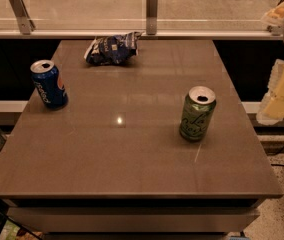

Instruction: Move green can near blue chip bag

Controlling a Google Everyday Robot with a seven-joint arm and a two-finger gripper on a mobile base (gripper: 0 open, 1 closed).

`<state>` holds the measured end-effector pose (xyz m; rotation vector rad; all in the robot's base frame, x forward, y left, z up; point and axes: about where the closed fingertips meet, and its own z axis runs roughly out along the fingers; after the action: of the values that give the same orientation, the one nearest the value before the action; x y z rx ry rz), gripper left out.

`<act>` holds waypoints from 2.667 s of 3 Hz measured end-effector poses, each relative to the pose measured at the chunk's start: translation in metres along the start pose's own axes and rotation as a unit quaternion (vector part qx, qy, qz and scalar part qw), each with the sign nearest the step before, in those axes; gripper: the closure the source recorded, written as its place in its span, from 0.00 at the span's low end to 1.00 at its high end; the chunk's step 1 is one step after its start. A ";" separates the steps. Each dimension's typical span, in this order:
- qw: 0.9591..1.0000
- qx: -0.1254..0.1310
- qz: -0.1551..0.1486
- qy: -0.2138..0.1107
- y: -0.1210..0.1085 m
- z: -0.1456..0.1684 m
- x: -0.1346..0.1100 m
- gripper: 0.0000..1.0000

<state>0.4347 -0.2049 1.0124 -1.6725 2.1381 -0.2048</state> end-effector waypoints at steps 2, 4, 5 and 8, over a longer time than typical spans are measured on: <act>1.000 0.011 0.008 -0.004 0.001 -0.005 0.001 0.00; 0.994 0.039 0.087 -0.049 0.000 -0.005 0.024 0.00; 0.988 0.045 0.126 -0.079 -0.001 0.008 0.033 0.00; 0.961 0.041 0.195 -0.189 0.003 0.065 0.029 0.00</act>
Offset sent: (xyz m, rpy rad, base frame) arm -0.0032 -0.0055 -0.0001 0.0226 -0.0204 -0.0397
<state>0.4535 -0.2228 0.9459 -1.1041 2.0730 0.1337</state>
